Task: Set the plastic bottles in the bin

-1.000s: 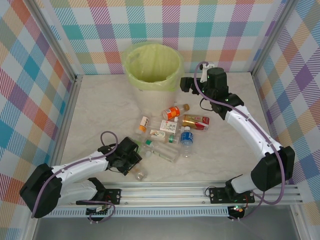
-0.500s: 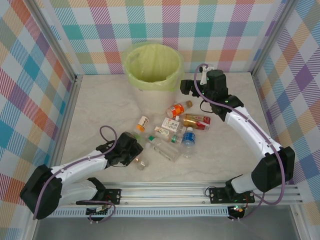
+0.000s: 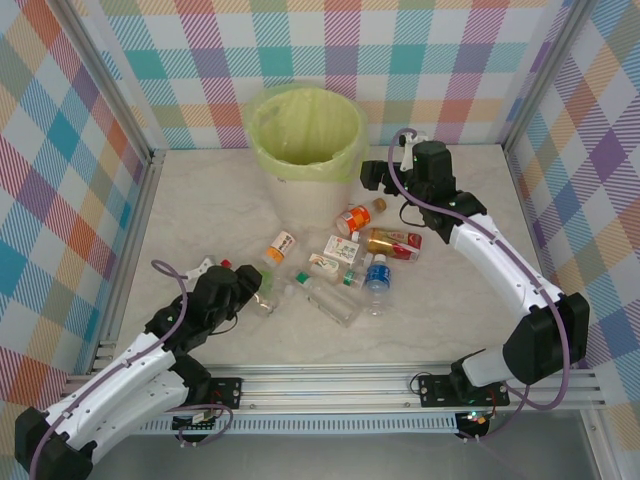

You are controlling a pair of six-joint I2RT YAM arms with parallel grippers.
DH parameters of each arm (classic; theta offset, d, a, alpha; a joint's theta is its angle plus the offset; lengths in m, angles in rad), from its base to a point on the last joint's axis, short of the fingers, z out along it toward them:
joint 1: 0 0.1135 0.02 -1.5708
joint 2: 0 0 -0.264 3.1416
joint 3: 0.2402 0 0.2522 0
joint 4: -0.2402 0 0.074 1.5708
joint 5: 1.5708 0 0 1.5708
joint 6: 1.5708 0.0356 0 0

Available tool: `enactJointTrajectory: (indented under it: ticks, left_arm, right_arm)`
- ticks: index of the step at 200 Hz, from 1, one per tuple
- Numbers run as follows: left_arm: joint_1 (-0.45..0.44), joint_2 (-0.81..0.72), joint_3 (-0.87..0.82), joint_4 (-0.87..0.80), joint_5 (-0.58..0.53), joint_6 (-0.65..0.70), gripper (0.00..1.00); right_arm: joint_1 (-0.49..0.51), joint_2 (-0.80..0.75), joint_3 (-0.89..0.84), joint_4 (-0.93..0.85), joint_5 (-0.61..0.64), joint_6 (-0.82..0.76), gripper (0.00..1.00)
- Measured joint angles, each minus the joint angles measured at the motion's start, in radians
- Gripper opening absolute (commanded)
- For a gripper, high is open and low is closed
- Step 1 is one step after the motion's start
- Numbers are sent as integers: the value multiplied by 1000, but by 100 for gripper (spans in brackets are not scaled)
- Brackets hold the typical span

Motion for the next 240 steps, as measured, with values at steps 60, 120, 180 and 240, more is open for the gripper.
enactJointTrajectory:
  ticks: [60,120,180,240]
  left_arm:
    - [6,164,288,188,-51,386,53]
    - [25,342,472,536,-172,743,52]
    - [38,661,821,666,-86,1022,53]
    - [69,856,963,652,-66,1149,54]
  right_arm:
    - [0,-86,-157,119,-52,10,100]
    - [0,-104,-181,62,19,61,100]
    - [0,-182,-226,39,68,84,100]
    - [0,-234,-246,21,98,83,100]
